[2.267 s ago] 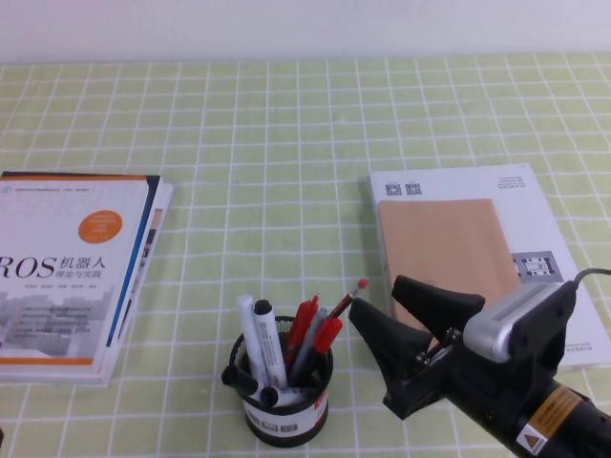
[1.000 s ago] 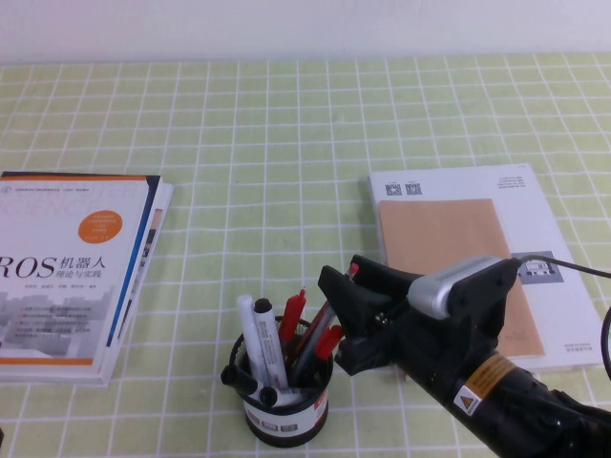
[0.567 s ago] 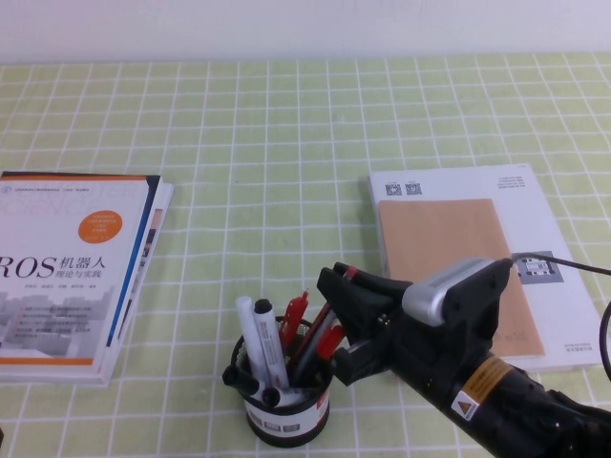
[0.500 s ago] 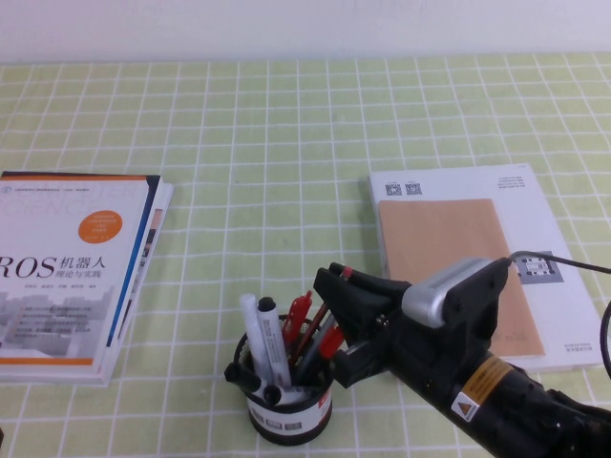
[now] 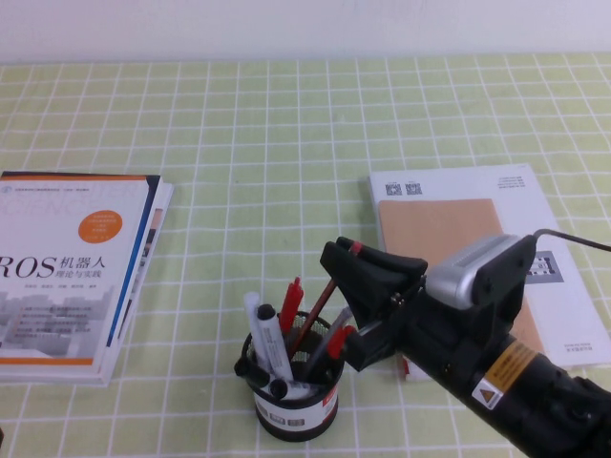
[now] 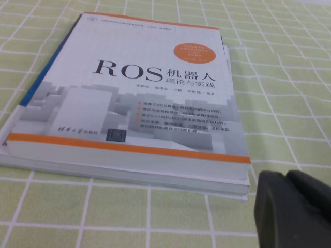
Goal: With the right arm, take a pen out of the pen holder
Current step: 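Take a marker out of the pen holder and lay it on the table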
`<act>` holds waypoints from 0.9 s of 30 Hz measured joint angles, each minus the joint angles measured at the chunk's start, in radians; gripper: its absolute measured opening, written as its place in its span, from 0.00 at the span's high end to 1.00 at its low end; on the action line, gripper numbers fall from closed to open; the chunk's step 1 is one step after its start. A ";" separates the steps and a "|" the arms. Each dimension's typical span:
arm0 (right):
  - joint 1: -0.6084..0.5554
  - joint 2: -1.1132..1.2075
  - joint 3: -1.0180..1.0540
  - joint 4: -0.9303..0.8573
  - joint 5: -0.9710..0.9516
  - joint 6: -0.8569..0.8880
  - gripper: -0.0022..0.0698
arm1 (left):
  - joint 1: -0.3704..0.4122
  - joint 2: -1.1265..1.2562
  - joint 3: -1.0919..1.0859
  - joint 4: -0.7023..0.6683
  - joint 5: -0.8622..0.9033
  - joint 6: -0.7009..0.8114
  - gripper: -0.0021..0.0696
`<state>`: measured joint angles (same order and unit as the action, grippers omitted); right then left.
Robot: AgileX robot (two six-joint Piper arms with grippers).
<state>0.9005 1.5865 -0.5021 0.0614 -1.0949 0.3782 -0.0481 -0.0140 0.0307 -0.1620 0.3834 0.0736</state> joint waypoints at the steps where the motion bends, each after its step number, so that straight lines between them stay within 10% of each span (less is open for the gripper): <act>1: 0.000 -0.021 0.000 0.000 0.025 0.000 0.96 | 0.000 0.000 0.000 0.000 0.000 0.000 0.98; 27: -0.019 -0.412 -0.311 -0.018 0.836 -0.242 0.96 | 0.000 0.000 0.000 0.000 0.000 0.000 0.98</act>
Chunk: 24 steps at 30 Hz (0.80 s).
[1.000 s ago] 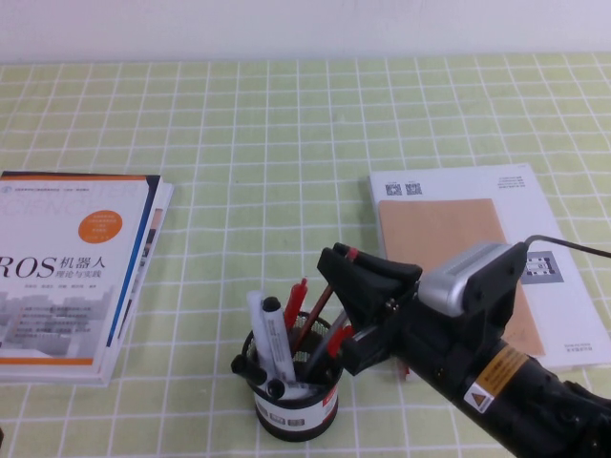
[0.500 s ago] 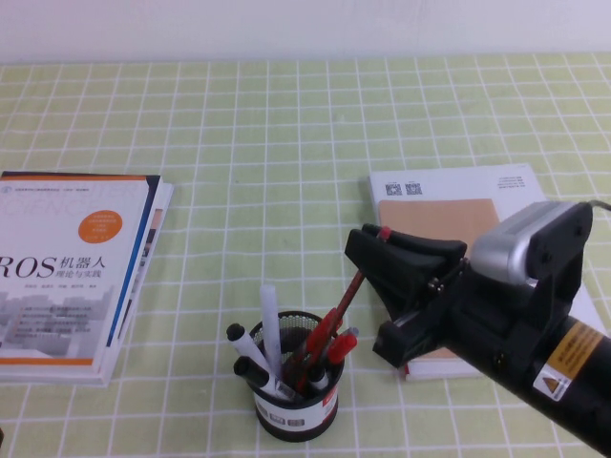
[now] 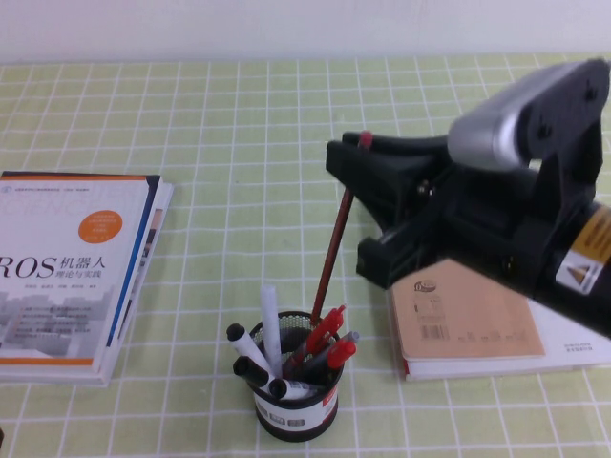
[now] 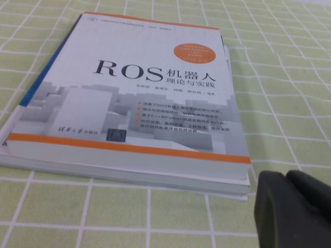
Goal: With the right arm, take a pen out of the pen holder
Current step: 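Take a marker out of the pen holder and lay it on the table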
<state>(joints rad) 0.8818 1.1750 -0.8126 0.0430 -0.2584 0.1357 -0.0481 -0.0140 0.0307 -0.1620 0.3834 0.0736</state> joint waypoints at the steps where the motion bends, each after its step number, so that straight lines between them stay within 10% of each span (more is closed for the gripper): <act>1: -0.012 0.000 -0.033 -0.002 0.043 -0.010 0.96 | 0.000 0.000 0.000 0.000 0.000 0.000 0.98; 24: -0.280 0.555 -0.760 0.072 0.948 0.116 0.96 | 0.000 0.000 0.000 0.000 0.000 0.000 0.98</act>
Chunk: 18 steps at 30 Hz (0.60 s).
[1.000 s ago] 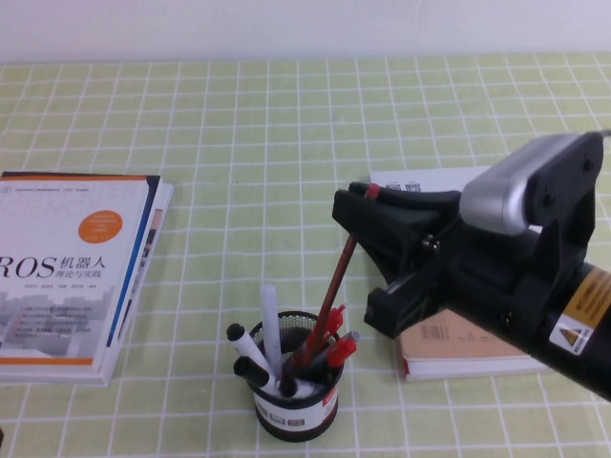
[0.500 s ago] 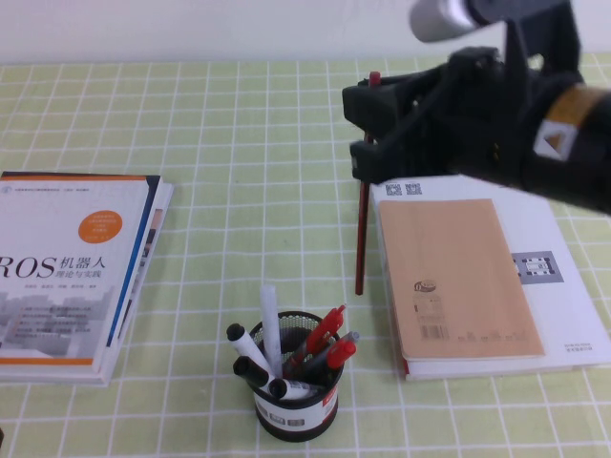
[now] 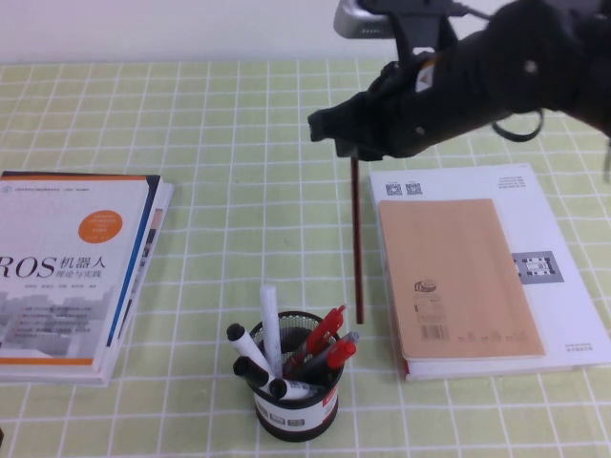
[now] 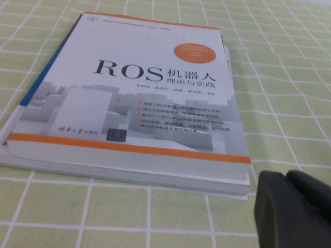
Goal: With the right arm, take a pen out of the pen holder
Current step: 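Take a marker out of the pen holder and lay it on the table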
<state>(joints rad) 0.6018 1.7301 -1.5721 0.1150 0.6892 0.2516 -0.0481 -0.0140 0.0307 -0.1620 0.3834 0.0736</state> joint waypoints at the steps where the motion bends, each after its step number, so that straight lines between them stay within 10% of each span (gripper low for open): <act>1: -0.005 0.031 -0.027 0.014 0.014 0.003 0.96 | 0.000 0.000 0.000 0.000 0.000 0.000 0.98; 18: -0.075 0.449 -0.374 0.138 0.135 -0.009 0.96 | 0.000 0.000 0.000 0.000 0.000 0.000 0.98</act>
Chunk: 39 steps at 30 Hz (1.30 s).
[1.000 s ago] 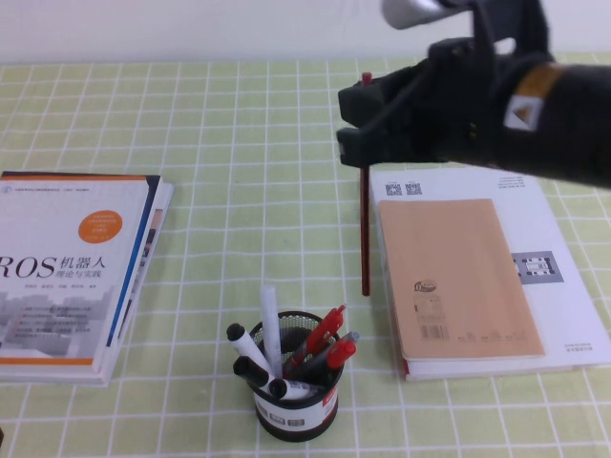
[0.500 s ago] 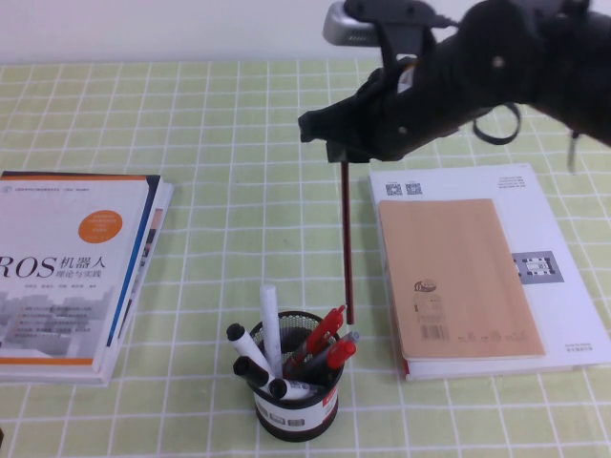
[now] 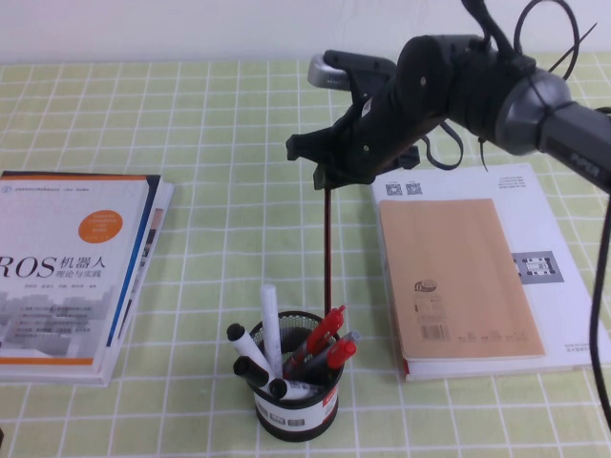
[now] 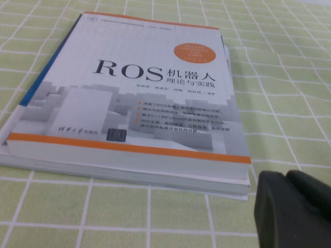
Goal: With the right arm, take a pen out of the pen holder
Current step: 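Take a marker out of the pen holder and lay it on the table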
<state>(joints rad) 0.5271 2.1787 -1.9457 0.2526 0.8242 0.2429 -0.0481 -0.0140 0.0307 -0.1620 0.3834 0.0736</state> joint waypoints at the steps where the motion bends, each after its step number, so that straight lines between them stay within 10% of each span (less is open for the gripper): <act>1: -0.005 0.013 -0.008 0.007 0.000 0.000 0.96 | 0.000 0.000 0.000 0.000 0.000 0.000 0.98; 14: -0.010 0.110 -0.041 0.029 -0.019 0.000 0.94 | 0.000 0.000 0.000 0.000 0.000 0.000 0.98; 28: -0.011 0.139 -0.041 0.015 -0.083 0.000 0.56 | 0.000 0.000 0.000 0.000 0.000 0.000 0.98; 39: 0.017 -0.290 0.294 -0.130 -0.116 -0.022 0.80 | 0.000 0.000 0.000 0.000 0.000 0.000 0.98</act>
<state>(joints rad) 0.5437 1.8889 -1.6521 0.1224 0.7079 0.2213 -0.0481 -0.0140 0.0307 -0.1620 0.3834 0.0736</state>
